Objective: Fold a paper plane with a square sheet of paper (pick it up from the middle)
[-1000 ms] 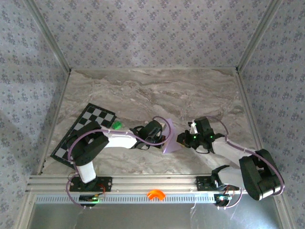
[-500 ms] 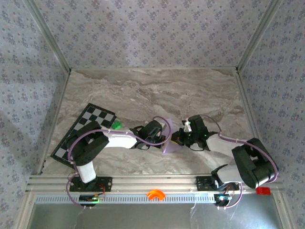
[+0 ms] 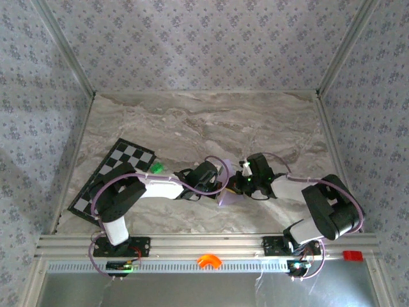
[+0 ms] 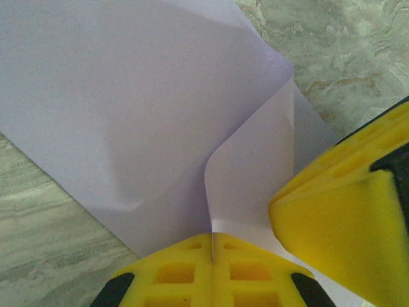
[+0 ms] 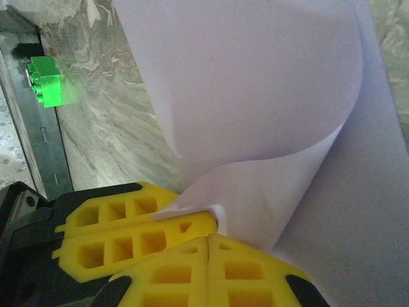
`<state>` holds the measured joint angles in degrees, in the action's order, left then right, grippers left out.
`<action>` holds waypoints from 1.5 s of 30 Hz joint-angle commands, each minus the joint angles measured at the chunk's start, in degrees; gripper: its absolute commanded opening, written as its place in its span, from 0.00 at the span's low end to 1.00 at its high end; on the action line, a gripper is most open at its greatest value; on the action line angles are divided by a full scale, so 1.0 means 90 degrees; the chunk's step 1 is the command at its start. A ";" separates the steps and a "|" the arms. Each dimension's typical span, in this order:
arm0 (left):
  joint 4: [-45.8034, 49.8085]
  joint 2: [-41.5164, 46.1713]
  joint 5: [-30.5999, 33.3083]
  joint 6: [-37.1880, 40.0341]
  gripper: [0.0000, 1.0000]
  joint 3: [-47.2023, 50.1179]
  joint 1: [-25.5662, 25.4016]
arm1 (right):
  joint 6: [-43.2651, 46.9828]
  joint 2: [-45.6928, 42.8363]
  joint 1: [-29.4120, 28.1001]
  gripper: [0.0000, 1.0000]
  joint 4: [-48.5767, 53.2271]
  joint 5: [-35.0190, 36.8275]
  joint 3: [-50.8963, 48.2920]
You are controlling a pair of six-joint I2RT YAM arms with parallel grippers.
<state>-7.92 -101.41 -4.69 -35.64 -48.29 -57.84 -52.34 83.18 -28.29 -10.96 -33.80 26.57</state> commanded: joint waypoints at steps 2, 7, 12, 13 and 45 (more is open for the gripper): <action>0.0227 -0.0188 -0.0138 -0.0023 0.00 -0.0015 0.0021 | 0.0021 0.0020 -0.0050 0.00 0.0124 0.0050 0.0088; 0.0231 -0.0212 -0.0150 -0.0015 0.00 -0.0028 0.0021 | -0.0005 0.0033 -0.0106 0.00 0.0083 -0.0033 0.0197; 0.0207 -0.0217 -0.0167 -0.0014 0.00 -0.0019 0.0021 | 0.0023 0.0112 -0.0144 0.00 0.0126 0.0056 0.0195; 0.0207 -0.0217 -0.0169 -0.0015 0.00 -0.0025 0.0021 | 0.0046 0.0141 -0.0136 0.00 0.0183 0.0080 0.0180; 0.0552 -0.0305 -0.0338 0.0072 0.00 -0.0125 0.0021 | 0.0669 0.0407 0.0665 0.00 0.0600 0.0095 0.0011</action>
<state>-7.68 -102.17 -6.90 -35.59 -49.12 -57.74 -48.75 85.19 -23.40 -7.90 -33.63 27.33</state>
